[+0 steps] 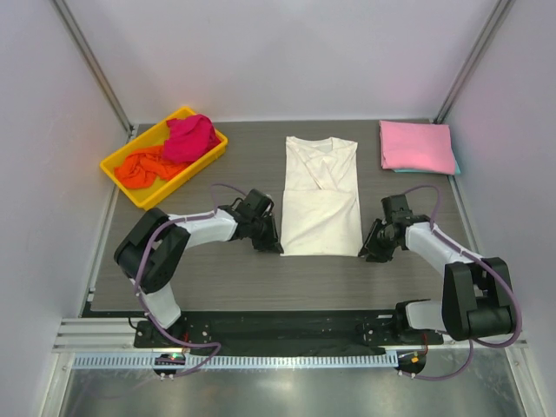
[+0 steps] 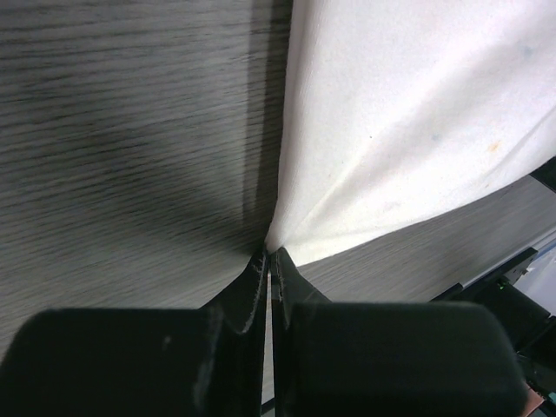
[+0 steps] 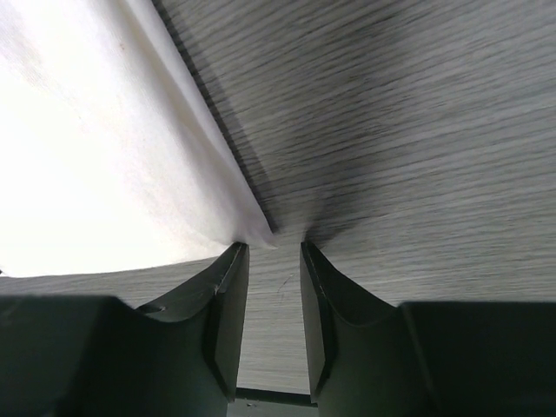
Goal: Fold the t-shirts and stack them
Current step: Fold the tshirt
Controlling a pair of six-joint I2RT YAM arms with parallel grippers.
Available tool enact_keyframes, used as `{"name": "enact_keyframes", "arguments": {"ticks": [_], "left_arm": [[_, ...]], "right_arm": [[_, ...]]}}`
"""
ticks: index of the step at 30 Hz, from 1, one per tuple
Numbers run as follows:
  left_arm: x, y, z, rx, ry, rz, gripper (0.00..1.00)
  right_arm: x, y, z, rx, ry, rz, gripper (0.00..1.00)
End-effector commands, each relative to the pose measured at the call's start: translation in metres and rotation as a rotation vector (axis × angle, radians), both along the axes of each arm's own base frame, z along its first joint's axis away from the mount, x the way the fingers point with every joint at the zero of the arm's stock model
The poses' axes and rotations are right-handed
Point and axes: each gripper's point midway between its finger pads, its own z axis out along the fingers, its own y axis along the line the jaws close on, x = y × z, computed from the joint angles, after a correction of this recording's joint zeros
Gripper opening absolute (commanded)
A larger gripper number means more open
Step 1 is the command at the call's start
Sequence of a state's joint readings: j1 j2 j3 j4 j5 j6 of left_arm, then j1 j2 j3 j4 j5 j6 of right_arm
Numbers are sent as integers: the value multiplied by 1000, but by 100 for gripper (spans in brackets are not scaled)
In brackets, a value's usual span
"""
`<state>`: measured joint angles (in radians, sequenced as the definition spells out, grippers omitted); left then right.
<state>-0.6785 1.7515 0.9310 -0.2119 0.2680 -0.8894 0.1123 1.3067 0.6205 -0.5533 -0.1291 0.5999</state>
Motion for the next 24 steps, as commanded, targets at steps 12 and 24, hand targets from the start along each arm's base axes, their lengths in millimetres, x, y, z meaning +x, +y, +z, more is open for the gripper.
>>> {"name": "enact_keyframes", "arguments": {"ticks": [12, 24], "left_arm": [[11, 2, 10, 29, -46, 24, 30], [-2, 0, -2, 19, 3, 44, 37]], "right_arm": [[4, -6, -17, -38, -13, 12, 17], [3, -3, -17, -23, -26, 18, 1]]}}
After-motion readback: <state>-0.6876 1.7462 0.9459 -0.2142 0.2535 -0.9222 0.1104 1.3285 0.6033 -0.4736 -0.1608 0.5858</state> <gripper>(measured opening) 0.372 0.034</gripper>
